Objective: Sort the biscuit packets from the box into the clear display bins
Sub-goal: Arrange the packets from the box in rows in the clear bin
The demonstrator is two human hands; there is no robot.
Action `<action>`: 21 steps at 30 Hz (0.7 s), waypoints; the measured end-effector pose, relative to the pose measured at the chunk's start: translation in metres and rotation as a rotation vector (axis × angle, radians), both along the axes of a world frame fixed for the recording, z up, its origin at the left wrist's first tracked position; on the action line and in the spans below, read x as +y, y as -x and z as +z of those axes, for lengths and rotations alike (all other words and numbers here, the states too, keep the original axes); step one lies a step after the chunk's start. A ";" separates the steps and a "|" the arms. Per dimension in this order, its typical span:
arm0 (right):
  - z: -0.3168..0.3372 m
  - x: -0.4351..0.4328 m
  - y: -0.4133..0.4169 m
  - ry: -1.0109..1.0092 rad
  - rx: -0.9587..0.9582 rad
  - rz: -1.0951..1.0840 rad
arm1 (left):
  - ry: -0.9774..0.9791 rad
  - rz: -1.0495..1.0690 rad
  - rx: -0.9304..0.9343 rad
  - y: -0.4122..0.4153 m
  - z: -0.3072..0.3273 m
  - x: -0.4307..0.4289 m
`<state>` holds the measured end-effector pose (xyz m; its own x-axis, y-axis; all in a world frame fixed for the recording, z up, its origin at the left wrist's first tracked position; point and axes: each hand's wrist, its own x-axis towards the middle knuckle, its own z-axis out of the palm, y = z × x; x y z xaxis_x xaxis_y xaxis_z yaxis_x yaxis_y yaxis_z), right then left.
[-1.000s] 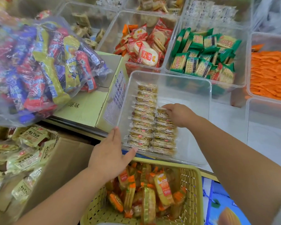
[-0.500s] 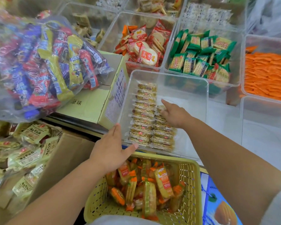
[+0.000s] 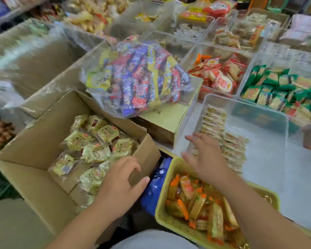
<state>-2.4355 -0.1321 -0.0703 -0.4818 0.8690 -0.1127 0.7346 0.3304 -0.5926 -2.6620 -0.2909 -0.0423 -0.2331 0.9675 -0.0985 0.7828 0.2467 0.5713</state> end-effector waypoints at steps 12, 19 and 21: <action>0.008 -0.137 0.189 -0.027 -0.210 0.414 | 0.349 0.171 -0.048 0.192 -0.017 -0.068; -0.001 -0.153 0.202 -0.052 -0.395 0.288 | 0.628 -0.248 0.079 0.252 -0.051 -0.032; -0.002 -0.153 0.203 -0.044 -0.389 0.263 | 0.719 -0.385 0.093 0.245 -0.060 -0.017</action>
<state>-2.6390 -0.2855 -0.0719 -0.6156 0.7309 -0.2945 0.7873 0.5538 -0.2711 -2.9065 -0.3081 -0.1027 0.0649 0.6894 -0.7215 0.9235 0.2324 0.3051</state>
